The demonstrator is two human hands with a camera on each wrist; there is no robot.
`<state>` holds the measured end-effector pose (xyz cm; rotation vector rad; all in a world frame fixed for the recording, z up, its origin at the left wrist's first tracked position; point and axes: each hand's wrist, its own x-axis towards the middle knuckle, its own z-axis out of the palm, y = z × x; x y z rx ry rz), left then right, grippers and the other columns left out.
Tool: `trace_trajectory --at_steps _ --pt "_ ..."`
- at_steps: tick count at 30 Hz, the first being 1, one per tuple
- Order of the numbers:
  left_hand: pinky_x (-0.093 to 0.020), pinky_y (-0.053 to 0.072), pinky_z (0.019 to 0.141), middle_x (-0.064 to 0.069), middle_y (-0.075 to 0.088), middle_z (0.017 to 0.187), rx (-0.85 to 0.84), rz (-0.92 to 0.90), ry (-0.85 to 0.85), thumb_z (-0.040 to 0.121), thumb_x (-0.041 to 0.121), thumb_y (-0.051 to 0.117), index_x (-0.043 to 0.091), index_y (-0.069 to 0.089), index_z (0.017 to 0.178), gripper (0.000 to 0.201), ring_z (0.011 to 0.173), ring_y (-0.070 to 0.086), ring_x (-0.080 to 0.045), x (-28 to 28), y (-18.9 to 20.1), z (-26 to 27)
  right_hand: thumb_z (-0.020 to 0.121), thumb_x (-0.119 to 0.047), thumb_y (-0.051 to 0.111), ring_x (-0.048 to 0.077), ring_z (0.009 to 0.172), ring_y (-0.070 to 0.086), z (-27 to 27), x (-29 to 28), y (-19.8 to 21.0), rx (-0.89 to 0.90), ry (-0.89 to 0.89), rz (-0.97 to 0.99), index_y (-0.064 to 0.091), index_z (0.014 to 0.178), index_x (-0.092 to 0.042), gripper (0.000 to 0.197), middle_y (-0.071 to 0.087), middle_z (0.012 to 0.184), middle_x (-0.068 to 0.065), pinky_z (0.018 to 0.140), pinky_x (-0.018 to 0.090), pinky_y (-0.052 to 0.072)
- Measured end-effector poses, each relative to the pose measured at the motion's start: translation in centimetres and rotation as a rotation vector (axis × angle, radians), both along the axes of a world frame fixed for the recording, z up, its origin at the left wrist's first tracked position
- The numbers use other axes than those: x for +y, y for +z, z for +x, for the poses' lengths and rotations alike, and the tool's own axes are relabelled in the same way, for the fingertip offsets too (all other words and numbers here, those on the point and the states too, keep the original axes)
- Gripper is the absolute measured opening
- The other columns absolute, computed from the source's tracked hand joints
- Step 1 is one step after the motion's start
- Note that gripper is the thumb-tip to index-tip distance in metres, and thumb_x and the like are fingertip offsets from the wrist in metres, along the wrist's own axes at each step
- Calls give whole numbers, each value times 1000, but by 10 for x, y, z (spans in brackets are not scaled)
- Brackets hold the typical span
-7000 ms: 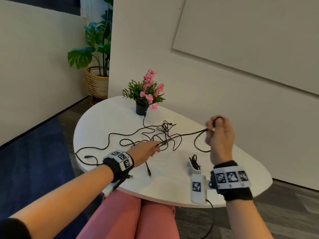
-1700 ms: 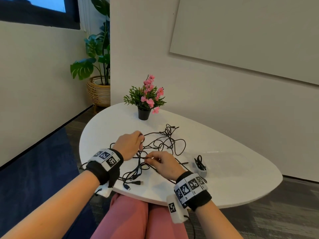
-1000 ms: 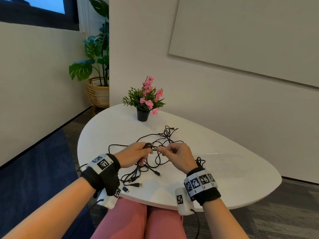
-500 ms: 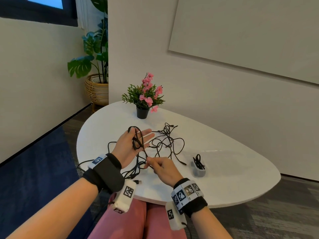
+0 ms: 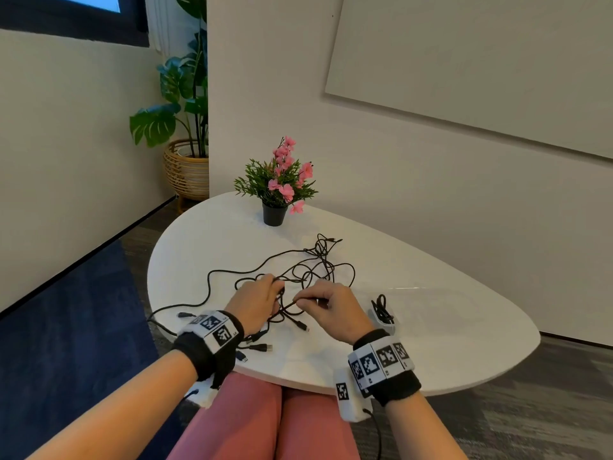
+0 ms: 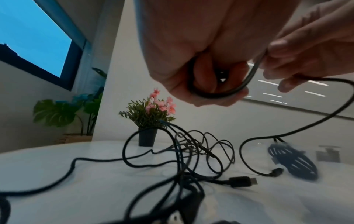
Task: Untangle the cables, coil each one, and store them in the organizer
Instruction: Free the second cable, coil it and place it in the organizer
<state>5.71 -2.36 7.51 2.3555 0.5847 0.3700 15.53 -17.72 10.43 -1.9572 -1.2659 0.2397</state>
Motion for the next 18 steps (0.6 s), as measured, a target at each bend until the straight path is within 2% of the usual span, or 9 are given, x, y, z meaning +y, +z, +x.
trace_trajectory --at_steps 3,6,8,10,12,14,16,18 --pt "-29 46 66 -2 65 63 29 -112 -124 100 33 31 15 56 83 35 62 59 -17 -10 -4 -1 80 -19 72 -2 72 56 -3 1 -3 19 -87 111 74 88 -19 8 65 78 -11 65 10 41" --pt "-29 41 62 2 58 54 -15 -261 -208 100 39 28 22 56 75 41 52 48 -13 -18 -2 -4 74 -22 78 4 77 63 0 3 -10 119 -179 168 74 81 -21 8 71 79 -8 68 21 50" --pt "-31 37 58 4 52 54 -48 -372 -242 100 42 30 21 57 79 40 50 41 -13 -19 0 -7 70 -30 80 5 77 65 6 3 -14 161 -238 173 74 76 -24 11 72 76 -8 71 26 52" --pt "-28 36 55 6 48 59 -57 -475 -275 98 43 36 17 59 87 35 52 39 -13 -19 0 -8 65 -42 81 4 73 64 10 2 -16 181 -299 167 75 73 -25 20 72 73 -8 67 22 50" --pt "-24 40 55 7 48 64 -59 -480 -300 95 41 46 19 57 88 26 56 43 -10 -18 0 -8 63 -47 80 3 68 62 12 1 -14 176 -331 162 74 71 -25 24 71 70 -8 62 16 46" --pt "-23 43 56 6 47 66 -69 -491 -320 96 33 48 19 55 85 19 58 44 -8 -18 3 -8 65 -42 81 1 65 60 13 0 -11 184 -299 166 75 73 -23 21 70 69 -7 59 12 43" --pt "-25 43 60 4 44 65 -118 -571 -307 98 25 43 16 55 85 20 61 42 -10 -17 10 -8 71 -34 79 0 63 58 16 -2 -7 213 -240 169 75 77 -19 17 70 68 -5 59 11 43" --pt "-34 46 74 3 50 73 -199 -576 -225 99 29 38 17 55 86 25 72 48 -15 -9 17 -11 79 -28 74 -1 55 55 20 -6 -4 267 -221 168 74 79 -16 12 67 64 -5 58 15 44"
